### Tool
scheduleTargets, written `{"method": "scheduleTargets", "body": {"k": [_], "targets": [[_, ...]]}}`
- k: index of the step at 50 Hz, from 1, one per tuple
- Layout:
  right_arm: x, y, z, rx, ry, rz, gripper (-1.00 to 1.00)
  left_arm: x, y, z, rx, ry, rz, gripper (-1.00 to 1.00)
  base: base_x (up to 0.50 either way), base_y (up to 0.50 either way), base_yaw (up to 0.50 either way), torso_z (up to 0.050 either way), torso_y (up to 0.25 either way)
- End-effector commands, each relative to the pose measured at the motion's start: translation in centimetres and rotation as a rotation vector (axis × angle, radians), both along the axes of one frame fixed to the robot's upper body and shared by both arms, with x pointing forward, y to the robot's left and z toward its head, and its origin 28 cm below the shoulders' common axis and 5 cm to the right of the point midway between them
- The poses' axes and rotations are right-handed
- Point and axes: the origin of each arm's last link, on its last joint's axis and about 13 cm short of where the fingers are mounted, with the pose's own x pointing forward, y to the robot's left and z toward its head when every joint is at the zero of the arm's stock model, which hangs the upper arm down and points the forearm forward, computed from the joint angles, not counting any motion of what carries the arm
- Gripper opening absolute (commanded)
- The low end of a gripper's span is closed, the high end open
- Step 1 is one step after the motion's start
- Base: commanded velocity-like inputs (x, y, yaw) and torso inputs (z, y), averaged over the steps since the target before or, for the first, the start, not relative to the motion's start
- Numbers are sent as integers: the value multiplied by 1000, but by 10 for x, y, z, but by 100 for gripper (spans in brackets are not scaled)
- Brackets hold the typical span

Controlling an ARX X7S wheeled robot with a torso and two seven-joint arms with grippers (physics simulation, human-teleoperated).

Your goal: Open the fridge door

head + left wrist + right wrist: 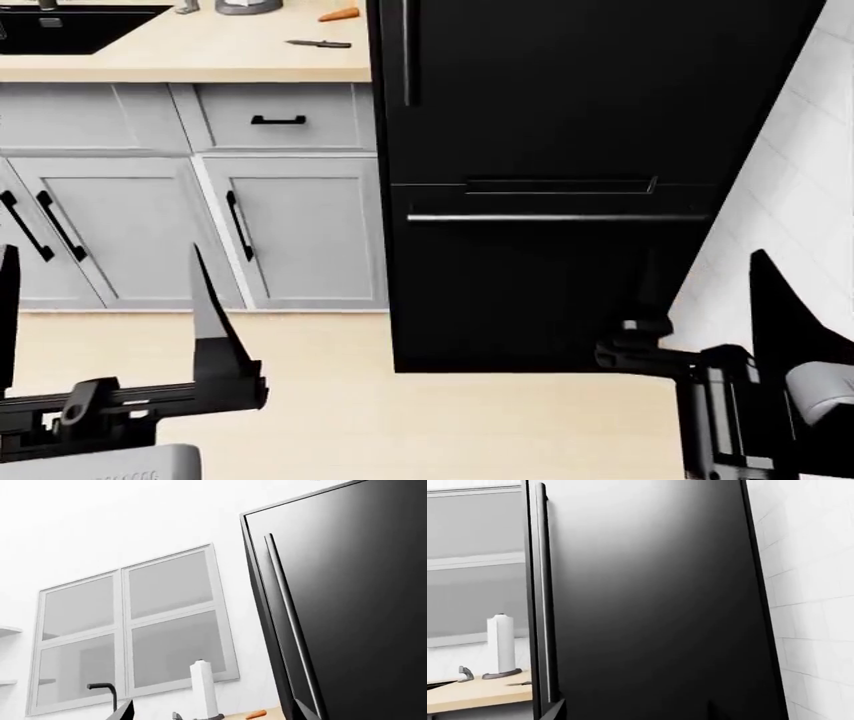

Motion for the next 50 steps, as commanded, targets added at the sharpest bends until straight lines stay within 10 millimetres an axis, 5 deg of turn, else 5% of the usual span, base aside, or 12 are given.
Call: {"method": "scheduleTargets", "body": {"k": [1, 34, 50], "targets": [[-5, 0, 1, -6, -16, 3, 100, 3, -1, -1, -6, 14, -34, 100, 0, 0, 0, 50, 0], [-3, 0, -1, -18, -16, 2, 100, 2, -1, -1, -7, 11, -53, 100, 0, 0, 0, 50, 0], [0, 0, -5, -21, 4, 19, 100, 1, -1, -2, -8, 10, -50, 100, 248, 250, 0, 0, 0]]}}
